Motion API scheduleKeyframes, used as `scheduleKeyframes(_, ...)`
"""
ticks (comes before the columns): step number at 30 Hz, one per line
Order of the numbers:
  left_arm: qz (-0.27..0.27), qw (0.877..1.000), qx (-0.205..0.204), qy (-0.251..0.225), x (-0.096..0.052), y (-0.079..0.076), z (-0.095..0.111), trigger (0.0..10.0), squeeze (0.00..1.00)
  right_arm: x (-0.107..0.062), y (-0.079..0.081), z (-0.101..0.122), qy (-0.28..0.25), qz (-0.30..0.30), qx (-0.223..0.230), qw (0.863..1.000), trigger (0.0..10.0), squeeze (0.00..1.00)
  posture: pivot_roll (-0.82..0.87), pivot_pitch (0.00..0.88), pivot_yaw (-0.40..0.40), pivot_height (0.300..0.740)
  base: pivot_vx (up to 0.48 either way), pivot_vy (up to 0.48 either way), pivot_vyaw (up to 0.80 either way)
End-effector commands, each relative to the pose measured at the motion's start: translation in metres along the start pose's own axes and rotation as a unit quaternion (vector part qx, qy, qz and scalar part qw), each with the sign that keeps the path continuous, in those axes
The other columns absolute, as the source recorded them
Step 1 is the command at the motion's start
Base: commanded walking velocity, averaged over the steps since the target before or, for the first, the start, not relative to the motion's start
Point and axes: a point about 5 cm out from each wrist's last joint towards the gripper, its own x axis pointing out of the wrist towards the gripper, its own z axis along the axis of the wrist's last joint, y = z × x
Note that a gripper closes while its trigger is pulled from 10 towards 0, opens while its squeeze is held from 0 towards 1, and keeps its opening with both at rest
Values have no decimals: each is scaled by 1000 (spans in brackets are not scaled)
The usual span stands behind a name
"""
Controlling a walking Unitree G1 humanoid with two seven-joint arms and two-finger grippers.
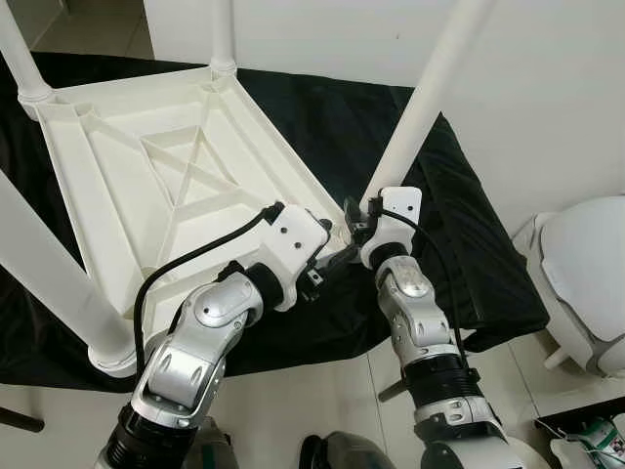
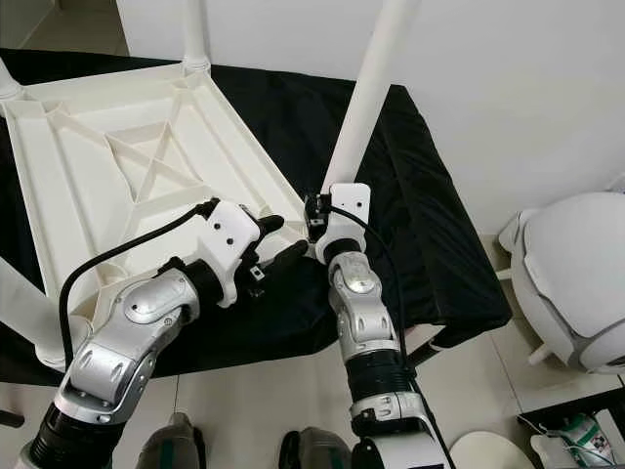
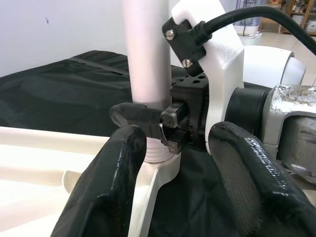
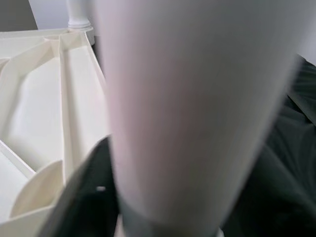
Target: Building children table
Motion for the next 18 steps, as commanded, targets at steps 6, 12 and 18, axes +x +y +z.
scheduleKeyframes(6,10,1000,-7,-2,1,-4,-2,10000,0,-2,-9,1,2,42,19,999,10000,1000,-2,0,-118,740,0,0,0)
scheduleKeyframes(12,10,1000,-8,-1,0,-5,-1,10000,0,2,-23,0,15,133,-14,991,10000,0,1,0,-118,740,0,0,0)
scheduleKeyframes(18,11,1000,-7,0,-1,-4,-1,10000,0,8,-39,1,20,195,-52,979,10000,0,4,1,-116,740,0,0,0)
